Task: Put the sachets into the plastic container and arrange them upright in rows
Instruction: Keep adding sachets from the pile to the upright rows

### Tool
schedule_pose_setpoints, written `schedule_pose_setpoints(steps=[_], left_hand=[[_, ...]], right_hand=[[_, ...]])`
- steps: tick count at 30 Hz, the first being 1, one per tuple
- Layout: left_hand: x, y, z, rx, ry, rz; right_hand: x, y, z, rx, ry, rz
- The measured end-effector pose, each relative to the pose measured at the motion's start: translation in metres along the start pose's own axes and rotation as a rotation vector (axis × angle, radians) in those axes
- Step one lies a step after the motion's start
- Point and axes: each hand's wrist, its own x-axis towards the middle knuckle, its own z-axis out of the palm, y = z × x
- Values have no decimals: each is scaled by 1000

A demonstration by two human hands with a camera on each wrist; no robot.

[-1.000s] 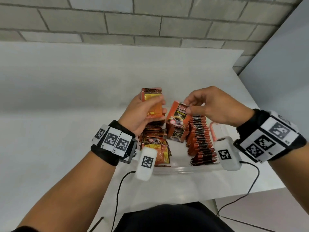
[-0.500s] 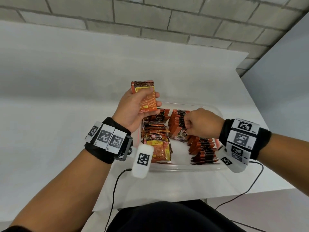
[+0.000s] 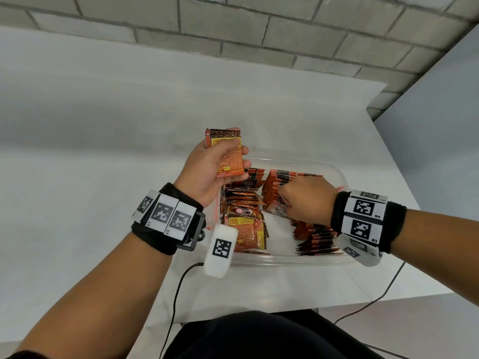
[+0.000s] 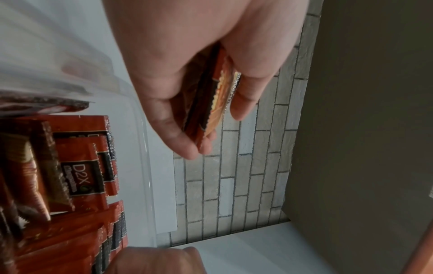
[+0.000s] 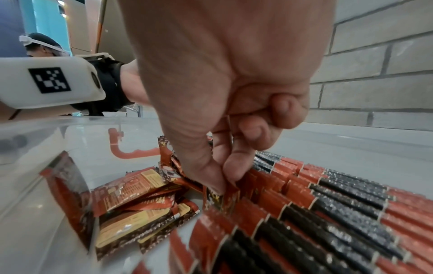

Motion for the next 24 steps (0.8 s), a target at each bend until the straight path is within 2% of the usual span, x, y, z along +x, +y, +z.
schedule_pose_setpoints(steps=[11,20,24], left_hand=[[0,-1,1,19,-1,-9],[1,-3,3,7,-9,-26],[0,-2,5,-68,-12,-73]], right_hand=[[-1,4,-1,5,27,21],[-2,8,0,99,72,35],[-4,11,-2,172,81,53]])
